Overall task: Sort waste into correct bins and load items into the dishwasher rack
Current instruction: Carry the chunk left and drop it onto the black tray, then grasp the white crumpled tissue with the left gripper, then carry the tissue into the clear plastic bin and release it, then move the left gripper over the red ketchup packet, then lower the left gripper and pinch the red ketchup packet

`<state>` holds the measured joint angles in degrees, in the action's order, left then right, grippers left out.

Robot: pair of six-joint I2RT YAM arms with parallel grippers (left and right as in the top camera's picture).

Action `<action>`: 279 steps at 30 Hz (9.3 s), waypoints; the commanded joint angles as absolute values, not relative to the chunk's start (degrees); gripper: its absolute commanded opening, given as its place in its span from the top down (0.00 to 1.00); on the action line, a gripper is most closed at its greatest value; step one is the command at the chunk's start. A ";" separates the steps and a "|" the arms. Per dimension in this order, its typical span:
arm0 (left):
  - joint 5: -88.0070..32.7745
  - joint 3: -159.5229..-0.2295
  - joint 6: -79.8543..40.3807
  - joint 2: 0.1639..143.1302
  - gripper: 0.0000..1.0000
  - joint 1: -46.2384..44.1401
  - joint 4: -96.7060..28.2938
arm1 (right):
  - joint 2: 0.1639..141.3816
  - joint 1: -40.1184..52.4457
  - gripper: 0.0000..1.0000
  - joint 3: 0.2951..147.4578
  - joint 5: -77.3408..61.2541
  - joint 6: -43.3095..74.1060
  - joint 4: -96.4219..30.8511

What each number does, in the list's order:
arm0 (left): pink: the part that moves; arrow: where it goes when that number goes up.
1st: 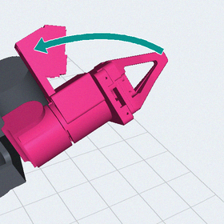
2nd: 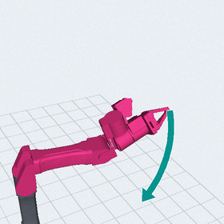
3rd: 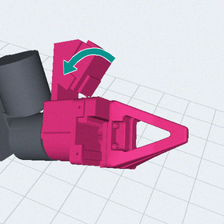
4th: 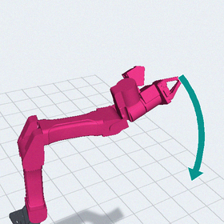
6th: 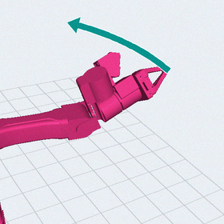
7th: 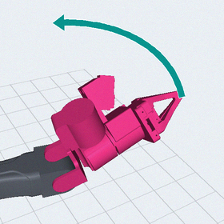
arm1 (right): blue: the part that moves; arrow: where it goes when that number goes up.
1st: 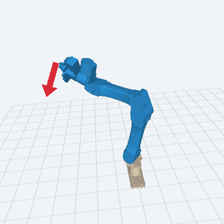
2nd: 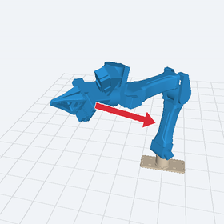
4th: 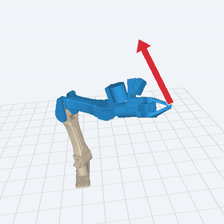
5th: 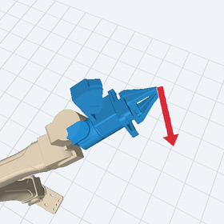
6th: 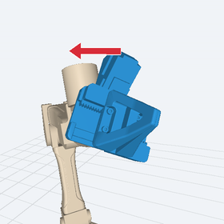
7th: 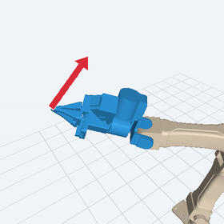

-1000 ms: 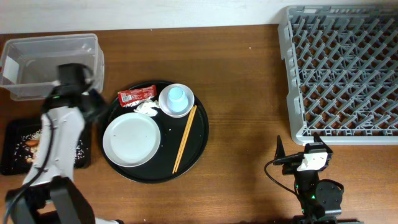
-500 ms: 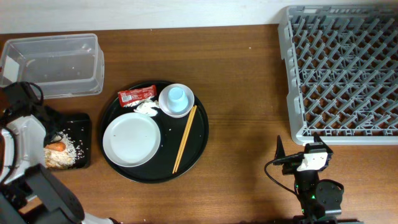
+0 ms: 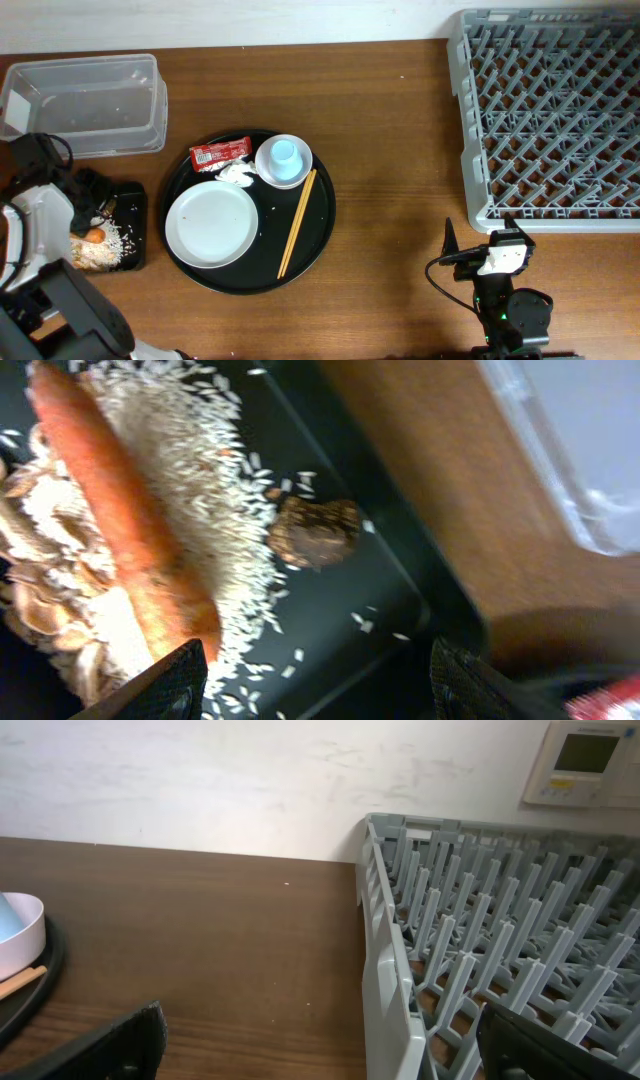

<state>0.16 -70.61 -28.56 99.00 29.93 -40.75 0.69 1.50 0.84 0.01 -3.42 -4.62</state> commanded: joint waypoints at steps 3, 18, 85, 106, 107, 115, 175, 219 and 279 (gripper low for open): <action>-17.50 -71.31 -28.60 89.97 0.32 28.95 -41.43 | 0.21 1.87 0.02 0.32 0.51 -3.57 -4.69; -22.70 -78.43 -22.70 91.20 0.29 0.38 -42.61 | 0.21 1.87 0.02 0.32 0.51 -3.57 -4.69; -20.34 -113.12 5.85 123.26 1.00 -2.20 -66.50 | 0.21 1.87 0.02 0.32 0.51 -3.60 -4.69; 1.52 -121.01 -15.40 121.95 0.69 16.36 -49.95 | 0.21 1.87 0.02 0.32 0.51 -3.57 -4.69; 1.52 -121.01 -15.40 121.95 0.41 16.67 -50.02 | 0.21 1.87 0.02 0.32 0.51 -3.60 -4.69; -2.02 -121.01 -15.40 121.91 0.01 16.99 -51.22 | 0.21 1.87 0.02 0.32 0.51 -3.57 -4.69; -3.33 -85.10 -1.21 121.93 0.53 -1.45 -41.56 | 0.21 1.87 0.02 0.32 0.51 -3.57 -4.69; -10.52 -84.60 -64.31 112.60 0.25 -3.07 -48.97 | 0.21 1.87 0.02 0.32 0.51 -3.60 -4.69; -5.65 -82.19 -82.87 122.21 0.69 -5.48 -33.21 | 0.21 1.87 0.02 0.32 0.51 -3.57 -4.69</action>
